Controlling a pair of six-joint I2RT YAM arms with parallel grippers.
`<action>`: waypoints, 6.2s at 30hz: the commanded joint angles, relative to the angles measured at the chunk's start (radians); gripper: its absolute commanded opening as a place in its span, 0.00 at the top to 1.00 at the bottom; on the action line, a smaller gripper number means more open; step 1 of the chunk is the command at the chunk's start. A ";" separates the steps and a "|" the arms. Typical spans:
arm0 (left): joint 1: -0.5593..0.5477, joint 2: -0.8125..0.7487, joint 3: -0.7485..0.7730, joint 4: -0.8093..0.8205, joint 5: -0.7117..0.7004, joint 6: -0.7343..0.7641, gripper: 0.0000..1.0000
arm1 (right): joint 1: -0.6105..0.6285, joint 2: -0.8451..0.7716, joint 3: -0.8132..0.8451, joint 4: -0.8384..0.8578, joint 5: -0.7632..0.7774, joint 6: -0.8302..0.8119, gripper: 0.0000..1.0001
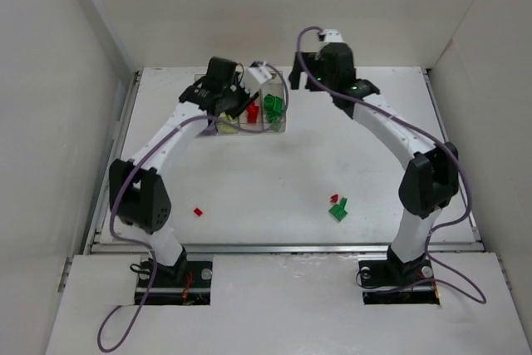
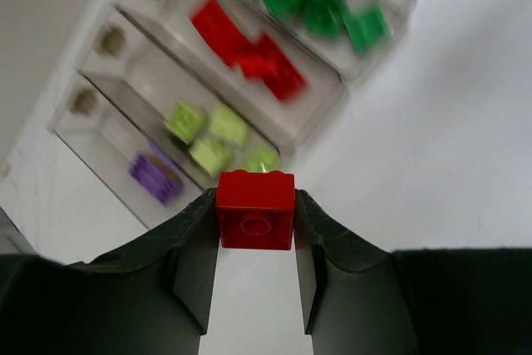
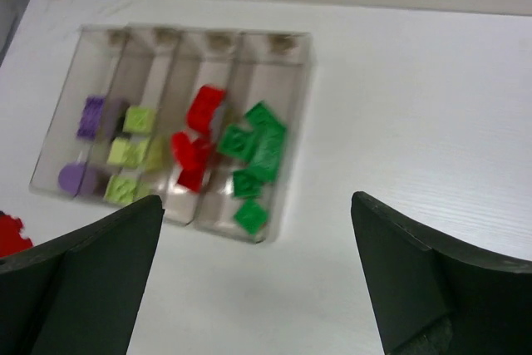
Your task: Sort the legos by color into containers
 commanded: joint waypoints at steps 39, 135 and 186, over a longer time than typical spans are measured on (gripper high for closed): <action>-0.037 -0.240 -0.293 -0.426 -0.157 0.194 0.00 | -0.054 -0.233 -0.164 -0.004 0.002 -0.121 0.00; 0.101 0.642 0.618 0.350 0.019 -0.428 0.48 | -0.187 -0.112 -0.092 -0.093 0.051 -0.064 0.00; 0.172 -0.099 0.030 0.206 -0.323 -0.445 0.06 | 0.085 -0.376 -0.711 -0.488 0.126 0.281 0.26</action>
